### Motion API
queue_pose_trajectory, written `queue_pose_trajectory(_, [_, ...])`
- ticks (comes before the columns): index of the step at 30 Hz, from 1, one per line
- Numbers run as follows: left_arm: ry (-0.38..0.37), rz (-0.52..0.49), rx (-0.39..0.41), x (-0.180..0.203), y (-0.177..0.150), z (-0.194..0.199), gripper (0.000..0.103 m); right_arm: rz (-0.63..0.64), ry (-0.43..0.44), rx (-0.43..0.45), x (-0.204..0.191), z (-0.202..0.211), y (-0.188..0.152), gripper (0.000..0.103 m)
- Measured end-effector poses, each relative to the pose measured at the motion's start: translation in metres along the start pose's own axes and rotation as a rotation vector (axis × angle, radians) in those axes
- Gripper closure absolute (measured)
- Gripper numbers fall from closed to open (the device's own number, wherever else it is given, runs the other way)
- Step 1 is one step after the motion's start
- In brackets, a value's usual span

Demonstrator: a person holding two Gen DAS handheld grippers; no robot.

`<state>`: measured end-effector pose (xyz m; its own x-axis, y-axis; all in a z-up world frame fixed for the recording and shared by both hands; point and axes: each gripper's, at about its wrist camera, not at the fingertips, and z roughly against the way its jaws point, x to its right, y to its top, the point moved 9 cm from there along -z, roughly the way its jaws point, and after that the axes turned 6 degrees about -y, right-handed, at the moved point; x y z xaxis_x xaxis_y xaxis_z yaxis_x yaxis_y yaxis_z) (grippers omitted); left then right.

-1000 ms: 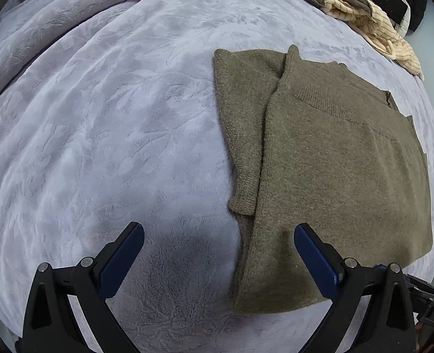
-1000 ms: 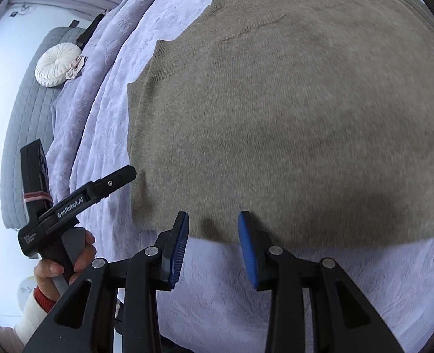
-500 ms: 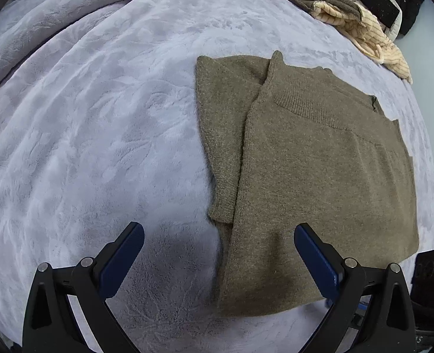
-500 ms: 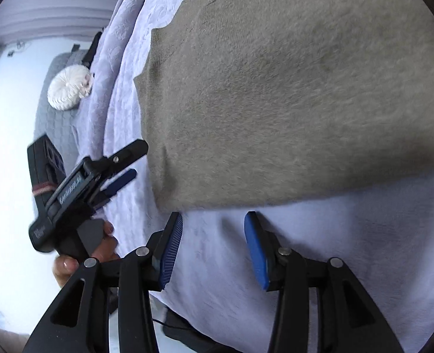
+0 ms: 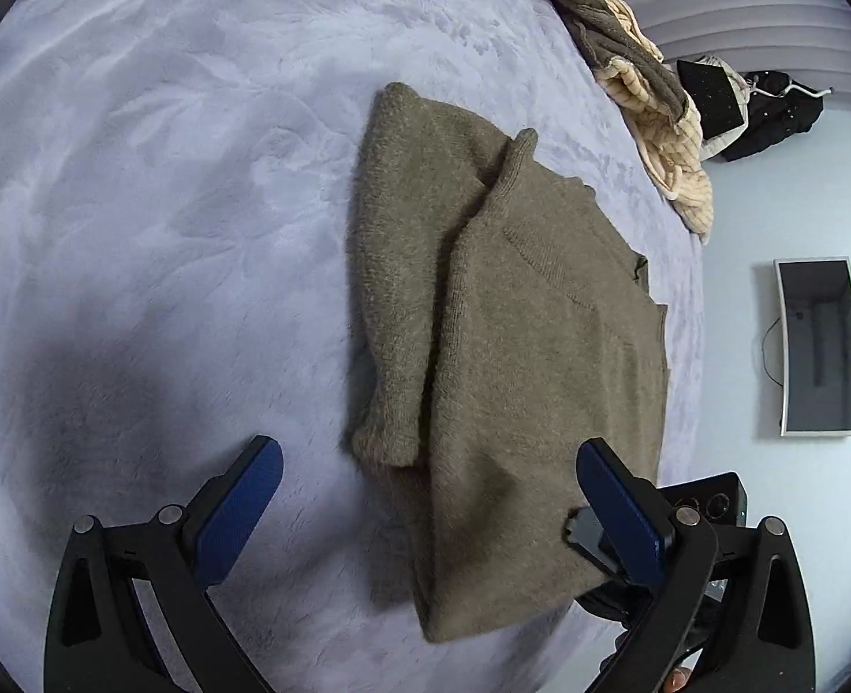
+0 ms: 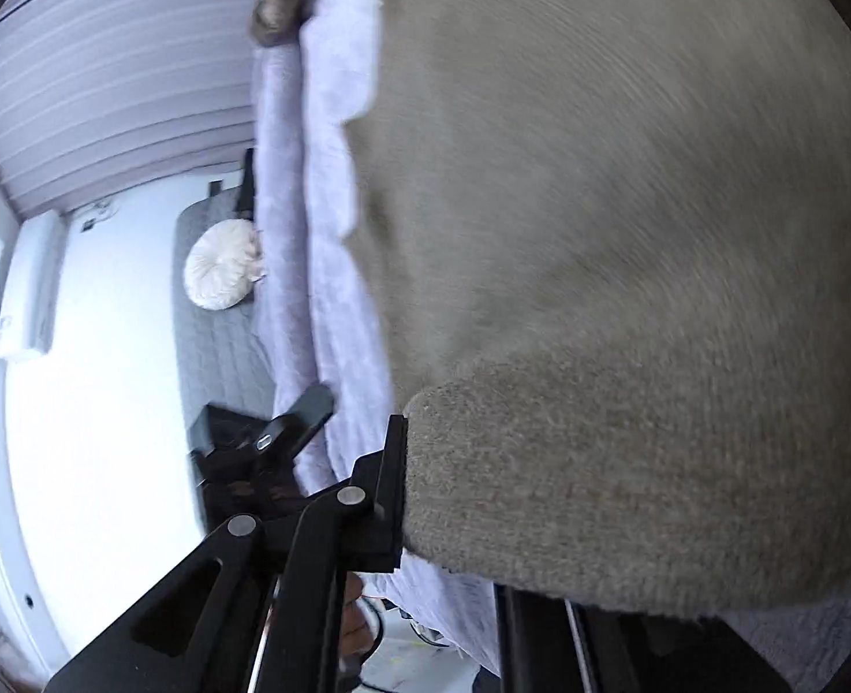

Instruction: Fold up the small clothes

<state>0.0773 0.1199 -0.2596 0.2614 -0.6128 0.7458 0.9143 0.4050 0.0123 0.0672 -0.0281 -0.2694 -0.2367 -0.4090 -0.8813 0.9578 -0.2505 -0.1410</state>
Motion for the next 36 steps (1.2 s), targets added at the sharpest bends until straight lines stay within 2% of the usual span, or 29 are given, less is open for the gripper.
queue_pose_trajectory(3, [-0.033, -0.025, -0.029, 0.009, 0.014, -0.015, 0.001, 0.075, 0.009, 0.005, -0.021, 0.009, 0.001, 0.094])
queue_pose_trajectory(8, [-0.115, -0.094, -0.102, 0.044, 0.030, -0.040, 0.001, 0.161, -0.030, 0.006, -0.035, 0.011, -0.002, 0.094])
queue_pose_trajectory(10, [-0.107, -0.153, -0.109, 0.063, 0.033, -0.048, 0.001, 0.182, -0.052, -0.004, -0.035, 0.008, -0.005, 0.094])
queue_pose_trajectory(14, [0.027, -0.280, -0.111, 0.081, 0.036, -0.065, 0.001, 0.222, -0.141, -0.075, -0.026, -0.002, -0.017, 0.094])
queue_pose_trajectory(17, [0.116, -0.305, -0.128, 0.072, 0.034, -0.075, 0.001, 0.236, -0.249, -0.157, -0.011, -0.003, -0.031, 0.090])
queue_pose_trajectory(20, [0.188, -0.317, -0.131, 0.059, 0.030, -0.076, 0.001, 0.295, -0.370, -0.203, -0.004, 0.010, -0.039, 0.088])
queue_pose_trajectory(21, [0.203, -0.322, -0.132, 0.056, 0.030, -0.076, 0.005, 0.312, -0.387, -0.197, -0.005, 0.018, -0.038, 0.088])
queue_pose_trajectory(22, [0.224, -0.330, -0.128, 0.054, 0.030, -0.077, 0.010, 0.323, -0.400, -0.185, -0.006, 0.025, -0.036, 0.080])
queue_pose_trajectory(23, [0.258, -0.341, -0.129, 0.052, 0.031, -0.077, 0.016, 0.331, -0.417, -0.162, -0.008, 0.036, -0.031, 0.068])
queue_pose_trajectory(24, [0.283, -0.346, -0.130, 0.050, 0.032, -0.079, 0.024, 0.333, -0.430, -0.137, -0.008, 0.046, -0.026, 0.064])
queue_pose_trajectory(25, [0.307, -0.352, -0.131, 0.049, 0.032, -0.079, 0.027, 0.336, -0.449, -0.092, -0.009, 0.058, -0.016, 0.064])
queue_pose_trajectory(27, [0.329, -0.359, -0.129, 0.050, 0.033, -0.078, 0.035, 0.349, -0.472, -0.008, -0.010, 0.077, 0.002, 0.069])
queue_pose_trajectory(29, [0.354, -0.367, -0.121, 0.052, 0.034, -0.078, 0.043, 0.358, -0.543, 0.060, -0.004, 0.094, 0.022, 0.093])
queue_pose_trajectory(30, [0.364, -0.373, -0.113, 0.053, 0.035, -0.078, 0.054, 0.353, -0.579, 0.073, 0.000, 0.097, 0.031, 0.094])
queue_pose_trajectory(31, [0.372, -0.381, -0.104, 0.054, 0.035, -0.076, 0.060, 0.344, -0.604, 0.082, 0.005, 0.098, 0.041, 0.094])
queue_pose_trajectory(33, [0.384, -0.383, -0.079, 0.056, 0.037, -0.073, 0.078, 0.314, -0.634, 0.056, 0.031, 0.097, 0.043, 0.094])
queue_pose_trajectory(34, [0.380, -0.372, -0.066, 0.056, 0.037, -0.071, 0.082, 0.286, -0.642, 0.037, 0.045, 0.093, 0.041, 0.098])
queue_pose_trajectory(36, [0.346, -0.321, -0.038, 0.059, 0.040, -0.063, 0.088, 0.228, -0.577, 0.045, 0.056, 0.088, 0.040, 0.098])
